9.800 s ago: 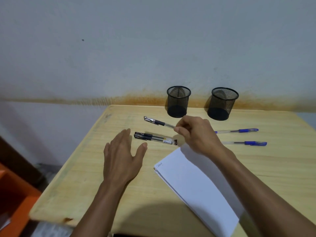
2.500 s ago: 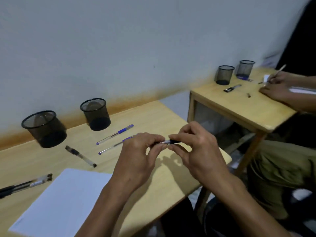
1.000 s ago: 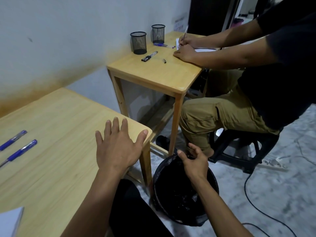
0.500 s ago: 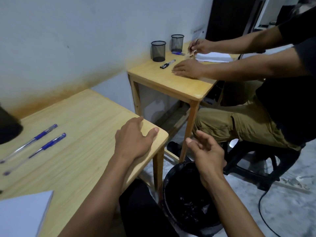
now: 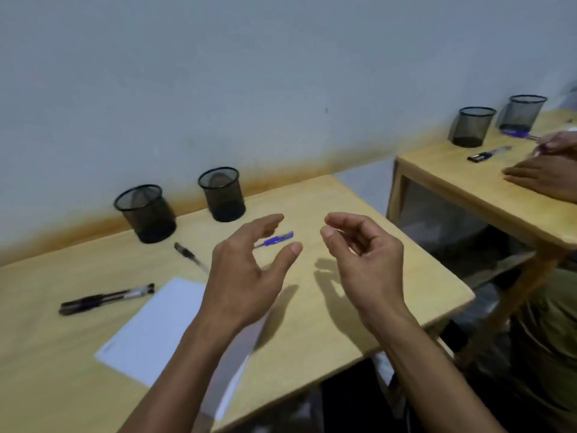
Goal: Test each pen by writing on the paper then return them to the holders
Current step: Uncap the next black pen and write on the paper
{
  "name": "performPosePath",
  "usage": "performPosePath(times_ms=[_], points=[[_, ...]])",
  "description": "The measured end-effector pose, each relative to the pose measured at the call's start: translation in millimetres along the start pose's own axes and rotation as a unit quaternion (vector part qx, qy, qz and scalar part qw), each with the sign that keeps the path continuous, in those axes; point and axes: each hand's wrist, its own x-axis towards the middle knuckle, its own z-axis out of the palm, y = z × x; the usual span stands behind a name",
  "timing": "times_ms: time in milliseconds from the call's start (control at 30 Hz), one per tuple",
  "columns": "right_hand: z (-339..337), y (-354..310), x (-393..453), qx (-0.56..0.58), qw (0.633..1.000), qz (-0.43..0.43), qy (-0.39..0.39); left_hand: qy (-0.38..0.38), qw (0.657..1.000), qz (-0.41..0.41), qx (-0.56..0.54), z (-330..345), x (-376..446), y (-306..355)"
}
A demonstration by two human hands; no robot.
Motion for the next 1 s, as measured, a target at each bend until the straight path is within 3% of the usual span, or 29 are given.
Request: performPosePath(times_ms=[400, 500, 633, 867, 1000], points=[[130, 24, -28, -0.056, 0.97, 0.037, -0.232, 0.129, 0.976, -0.165, 0.058, -119, -69, -99], [164, 32, -33, -0.112, 0.944, 0.026, -0.31, 0.144, 0.957, -0.216, 0.128, -138, -84, -125], [213, 42, -36, -0.219, 0.902, -0.049, -0.368, 0.108, 0.931, -0.241, 0.253, -149, -95, -157], [273, 55, -31, -0.427, 0.795, -0.125, -0.412, 0.098, 0.918, -0.238, 0.302, -146, -101, -177], [280, 61, -27, -0.47, 0.755, -0.141, -0.435, 0.1, 0.919, -0.232, 0.303, -143, -103, -180]])
